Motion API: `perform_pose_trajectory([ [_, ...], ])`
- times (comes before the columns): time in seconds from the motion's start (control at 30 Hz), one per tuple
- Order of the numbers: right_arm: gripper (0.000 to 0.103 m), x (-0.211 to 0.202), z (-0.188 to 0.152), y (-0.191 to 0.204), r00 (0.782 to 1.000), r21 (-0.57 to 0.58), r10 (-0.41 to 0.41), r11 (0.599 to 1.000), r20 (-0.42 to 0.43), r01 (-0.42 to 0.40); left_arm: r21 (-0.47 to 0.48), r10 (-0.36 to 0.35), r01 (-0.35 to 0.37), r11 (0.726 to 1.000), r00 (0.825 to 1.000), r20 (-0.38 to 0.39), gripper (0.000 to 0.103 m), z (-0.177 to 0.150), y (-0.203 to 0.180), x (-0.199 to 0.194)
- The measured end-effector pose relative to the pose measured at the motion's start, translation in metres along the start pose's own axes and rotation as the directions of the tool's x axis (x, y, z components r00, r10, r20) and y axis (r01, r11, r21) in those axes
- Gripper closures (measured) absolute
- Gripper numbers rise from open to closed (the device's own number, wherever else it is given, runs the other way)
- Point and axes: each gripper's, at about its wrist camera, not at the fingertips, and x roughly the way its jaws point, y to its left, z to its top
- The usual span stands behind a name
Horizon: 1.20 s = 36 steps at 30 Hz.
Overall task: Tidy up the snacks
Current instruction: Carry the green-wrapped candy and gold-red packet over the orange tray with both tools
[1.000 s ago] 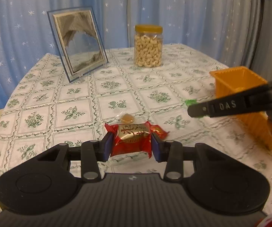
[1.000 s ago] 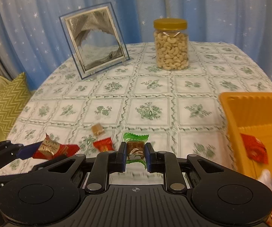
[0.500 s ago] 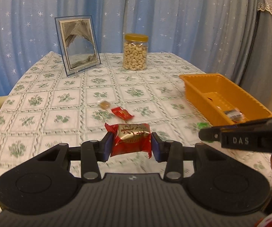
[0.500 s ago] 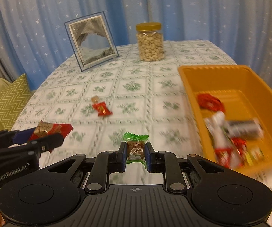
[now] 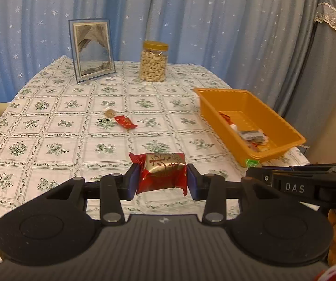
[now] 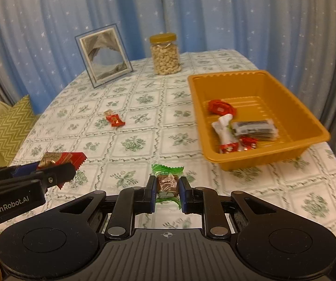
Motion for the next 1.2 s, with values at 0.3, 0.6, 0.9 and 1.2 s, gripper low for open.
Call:
perform_pose_trajectory([
  [0.3,0.083,-0.037,0.0,-0.02,0.998,0.025,-0.034,0.999,0.051,0.033,0.024,-0.028,0.027,0.999,0.999,0.031,0.064,0.012,-0.027,-0.019],
  [0.6,0.083,-0.057,0.004,-0.053,0.992,0.084,-0.093,0.993,0.091,0.085,0.056,-0.075,0.073,0.996,0.997,0.027,0.064,0.019,-0.057,-0.012],
  [0.9,0.083,-0.063,0.007,-0.082,0.985,0.133,-0.138,0.983,0.104,0.124,0.08,-0.126,0.124,0.989,0.992,0.016,0.064,0.026,-0.083,0.003],
  [1.2,0.083,-0.063,0.01,-0.098,0.983,0.152,-0.151,0.979,0.106,0.134,0.1,-0.147,0.145,0.984,0.989,0.015,0.064,0.035,-0.099,0.018],
])
